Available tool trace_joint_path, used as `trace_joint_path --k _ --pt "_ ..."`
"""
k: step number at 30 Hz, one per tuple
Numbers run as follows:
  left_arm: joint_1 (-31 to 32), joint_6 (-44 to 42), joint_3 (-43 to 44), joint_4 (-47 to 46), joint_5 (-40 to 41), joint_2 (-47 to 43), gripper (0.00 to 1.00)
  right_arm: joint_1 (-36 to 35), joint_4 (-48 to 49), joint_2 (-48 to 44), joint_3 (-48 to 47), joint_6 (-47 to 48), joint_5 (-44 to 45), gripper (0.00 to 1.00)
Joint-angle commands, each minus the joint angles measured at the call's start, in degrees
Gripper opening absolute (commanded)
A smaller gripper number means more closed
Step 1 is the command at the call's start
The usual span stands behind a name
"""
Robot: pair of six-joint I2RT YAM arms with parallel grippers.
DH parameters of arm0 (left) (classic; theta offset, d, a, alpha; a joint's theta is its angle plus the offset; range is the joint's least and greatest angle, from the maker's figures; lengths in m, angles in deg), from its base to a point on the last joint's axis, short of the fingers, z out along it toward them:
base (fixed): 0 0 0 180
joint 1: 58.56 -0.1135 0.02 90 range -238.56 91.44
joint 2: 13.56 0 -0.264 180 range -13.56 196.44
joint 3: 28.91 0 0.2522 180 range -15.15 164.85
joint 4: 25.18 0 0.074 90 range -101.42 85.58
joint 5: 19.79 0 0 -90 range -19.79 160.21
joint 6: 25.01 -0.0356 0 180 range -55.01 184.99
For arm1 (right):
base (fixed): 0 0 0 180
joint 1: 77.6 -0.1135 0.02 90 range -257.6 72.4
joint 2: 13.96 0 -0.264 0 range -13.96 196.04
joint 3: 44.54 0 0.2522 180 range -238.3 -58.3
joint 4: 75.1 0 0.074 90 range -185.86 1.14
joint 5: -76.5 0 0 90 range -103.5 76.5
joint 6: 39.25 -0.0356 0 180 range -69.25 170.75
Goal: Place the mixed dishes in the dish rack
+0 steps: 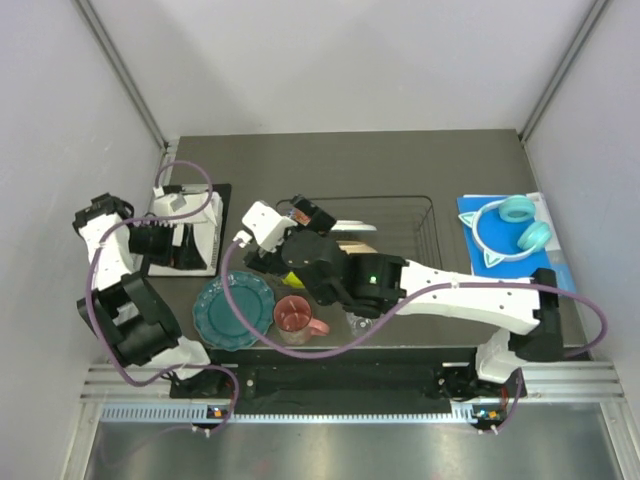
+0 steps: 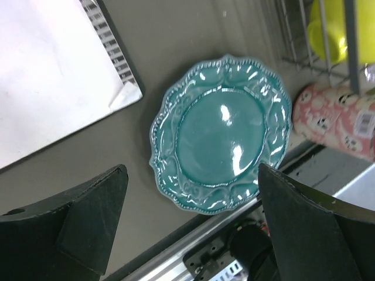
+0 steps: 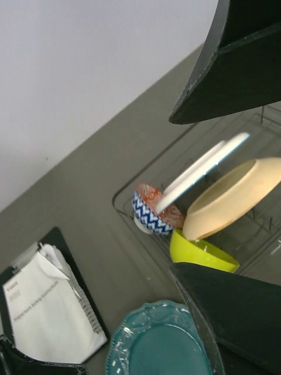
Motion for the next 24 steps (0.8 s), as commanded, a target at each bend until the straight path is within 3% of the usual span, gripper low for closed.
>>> trace_joint_path --k 1,7,14,24 --pt "-1.25 -11.45 -2.81 10.30 -1.10 4.12 0.96 2.73 -4.83 1.48 -3.07 -8.36 -6.20 1.00" --pt "-1.69 -14.54 -5.97 9.25 1.98 12.46 0.95 4.66 0.18 -5.99 5.00 -11.44 -6.31 1.00" --pt "-2.21 -11.99 -8.00 3.46 3.30 18.63 0.93 5.72 5.37 -14.60 11.70 -12.23 -2.52 1.00" --pt "-0.99 -13.65 -10.90 2.30 2.68 26.19 0.83 8.79 4.59 -15.93 13.90 -14.43 -2.51 1.00"
